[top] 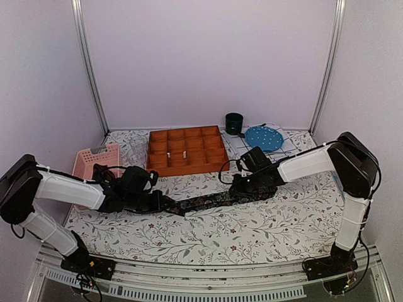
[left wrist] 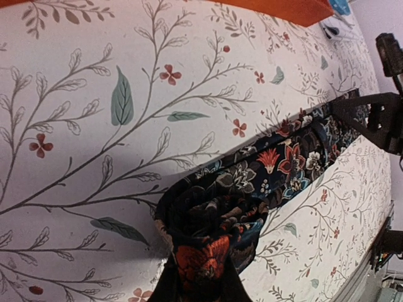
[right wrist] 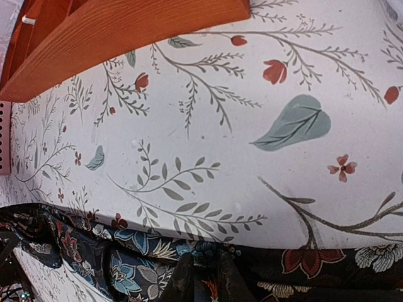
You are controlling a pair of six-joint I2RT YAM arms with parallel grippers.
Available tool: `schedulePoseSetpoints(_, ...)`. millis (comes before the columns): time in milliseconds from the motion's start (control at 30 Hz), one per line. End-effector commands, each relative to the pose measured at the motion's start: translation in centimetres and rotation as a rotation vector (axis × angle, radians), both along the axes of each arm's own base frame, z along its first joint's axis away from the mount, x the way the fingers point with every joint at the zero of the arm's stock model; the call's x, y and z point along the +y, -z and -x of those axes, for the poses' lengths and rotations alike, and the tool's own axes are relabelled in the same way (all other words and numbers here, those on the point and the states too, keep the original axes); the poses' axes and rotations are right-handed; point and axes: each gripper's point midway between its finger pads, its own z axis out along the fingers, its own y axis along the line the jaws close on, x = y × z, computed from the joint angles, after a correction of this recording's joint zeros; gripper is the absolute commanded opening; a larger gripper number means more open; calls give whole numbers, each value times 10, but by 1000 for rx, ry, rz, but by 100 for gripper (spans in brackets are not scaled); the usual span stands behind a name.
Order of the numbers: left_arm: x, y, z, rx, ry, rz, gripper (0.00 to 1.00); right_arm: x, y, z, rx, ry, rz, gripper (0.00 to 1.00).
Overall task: Roll the ties
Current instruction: Roll the tie at the center of the board.
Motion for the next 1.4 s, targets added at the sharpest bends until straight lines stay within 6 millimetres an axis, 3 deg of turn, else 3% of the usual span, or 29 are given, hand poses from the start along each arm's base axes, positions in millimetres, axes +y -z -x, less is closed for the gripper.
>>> schedulePoseSetpoints(0,3,-5,5,-16,1,2,0,-25,46,36,118,40,85,14)
schedulePoseSetpoints(233,8,-12,5,-35,-9,-4,0,-27,57,100,204,28,76,13)
schedulePoseSetpoints(500,22,-14,3,-54,-26,-82,0,-32,53,136,236,71,51,13)
schedulePoseSetpoints(633,31,-14,3,-59,-21,-151,0,-38,54,137,230,101,54,13)
schedulePoseSetpoints(800,45,-18,-1,-87,-36,-251,0,-28,43,130,207,82,28,15)
schedulePoseSetpoints(867,49,-21,-3,-100,-41,-278,0,-19,29,124,186,67,2,19)
schedulePoseSetpoints(1100,49,-30,-14,-138,-45,-388,0,13,-54,98,46,4,-99,32)
schedulePoseSetpoints(1167,49,-30,-15,-142,-42,-430,0,18,-69,98,24,-21,-119,34)
schedulePoseSetpoints(1267,47,-29,-18,-153,-42,-482,0,24,-81,100,10,-45,-155,35)
schedulePoseSetpoints(1367,44,-26,-21,-166,-36,-540,0,24,-80,102,11,-50,-166,35)
